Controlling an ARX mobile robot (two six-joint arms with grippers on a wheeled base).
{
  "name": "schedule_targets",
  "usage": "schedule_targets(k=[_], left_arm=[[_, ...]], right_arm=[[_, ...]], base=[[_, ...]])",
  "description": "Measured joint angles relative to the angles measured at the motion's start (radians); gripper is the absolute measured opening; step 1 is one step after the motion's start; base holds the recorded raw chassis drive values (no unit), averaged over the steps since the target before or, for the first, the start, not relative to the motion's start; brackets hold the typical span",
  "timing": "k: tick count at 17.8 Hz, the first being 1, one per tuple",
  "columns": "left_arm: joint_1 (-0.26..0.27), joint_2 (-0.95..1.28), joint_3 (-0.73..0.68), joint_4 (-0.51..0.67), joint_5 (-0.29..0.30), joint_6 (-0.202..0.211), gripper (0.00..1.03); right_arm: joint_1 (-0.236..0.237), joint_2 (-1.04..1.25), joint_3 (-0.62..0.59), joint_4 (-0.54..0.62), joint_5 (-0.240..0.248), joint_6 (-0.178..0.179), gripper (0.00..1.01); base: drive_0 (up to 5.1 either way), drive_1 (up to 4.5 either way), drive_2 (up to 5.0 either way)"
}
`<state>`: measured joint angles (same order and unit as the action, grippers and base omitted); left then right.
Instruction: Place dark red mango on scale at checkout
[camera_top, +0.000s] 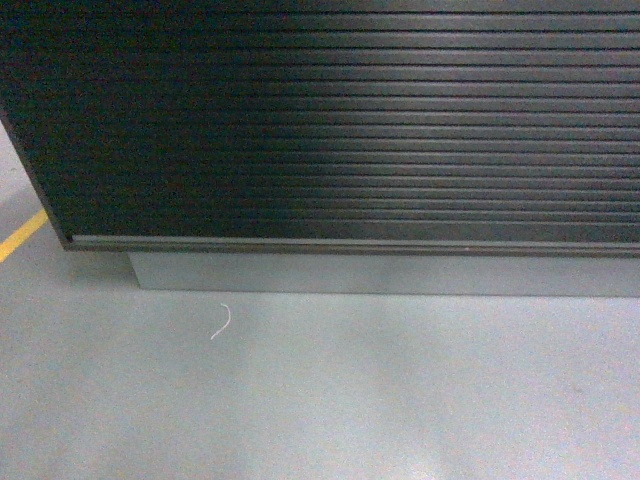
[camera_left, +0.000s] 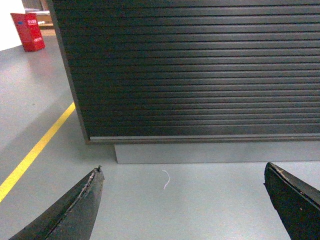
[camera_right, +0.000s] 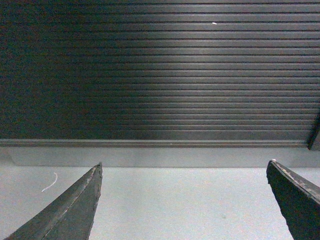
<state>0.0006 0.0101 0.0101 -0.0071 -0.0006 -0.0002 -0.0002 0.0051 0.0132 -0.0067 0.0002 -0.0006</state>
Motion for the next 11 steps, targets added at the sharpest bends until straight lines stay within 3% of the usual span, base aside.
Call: schedule_targets(k=[11], left_arm=[[0.000, 0.000, 0.000, 0.003, 0.000, 0.000, 0.98]], right_arm=[[0.000, 0.000, 0.000, 0.003, 0.000, 0.000, 0.98]], base=[[-0.1, 3.49, -3.6]])
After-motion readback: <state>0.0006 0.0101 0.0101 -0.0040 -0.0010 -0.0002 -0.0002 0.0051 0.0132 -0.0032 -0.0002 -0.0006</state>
